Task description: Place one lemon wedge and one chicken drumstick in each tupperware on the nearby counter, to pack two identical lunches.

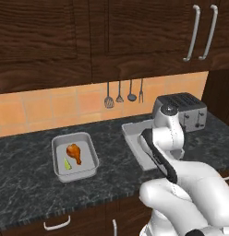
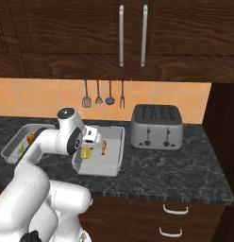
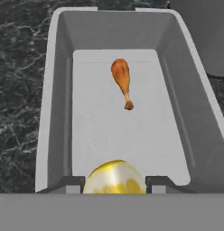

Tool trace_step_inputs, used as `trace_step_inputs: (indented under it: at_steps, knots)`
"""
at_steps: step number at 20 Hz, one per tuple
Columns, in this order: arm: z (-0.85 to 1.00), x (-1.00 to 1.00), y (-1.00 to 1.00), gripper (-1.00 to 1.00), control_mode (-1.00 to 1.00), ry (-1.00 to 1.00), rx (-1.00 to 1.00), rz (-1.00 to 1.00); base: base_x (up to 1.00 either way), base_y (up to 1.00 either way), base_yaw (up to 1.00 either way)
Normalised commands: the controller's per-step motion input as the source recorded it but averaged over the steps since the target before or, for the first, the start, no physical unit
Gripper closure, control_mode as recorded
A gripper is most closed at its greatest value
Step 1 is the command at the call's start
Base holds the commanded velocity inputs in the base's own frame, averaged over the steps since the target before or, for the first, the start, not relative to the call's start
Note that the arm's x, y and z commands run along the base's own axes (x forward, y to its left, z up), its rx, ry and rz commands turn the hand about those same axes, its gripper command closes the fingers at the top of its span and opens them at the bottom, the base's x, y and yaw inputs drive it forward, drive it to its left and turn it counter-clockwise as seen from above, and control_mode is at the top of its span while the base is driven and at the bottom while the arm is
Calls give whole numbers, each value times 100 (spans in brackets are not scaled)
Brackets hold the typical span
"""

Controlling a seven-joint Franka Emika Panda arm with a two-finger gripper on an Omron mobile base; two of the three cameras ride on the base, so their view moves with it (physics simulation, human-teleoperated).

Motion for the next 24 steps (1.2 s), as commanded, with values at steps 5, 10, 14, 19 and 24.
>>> trace_step_inputs:
  at_steps: [5,10,14,19,24]
  knots:
    - [-35,99,0,100,-100,7,5,-5,0,0,0]
    - [-48,50,9,-100,-100,2,1,0,0,0,0]
    - [-26,14,13,-100,-100,0,0,0,0,0,0]
    - [0,3,-4,-100,-100,5,0,0,0,0,0]
    - [16,-1,-3,-100,-100,5,0,0,0,0,0]
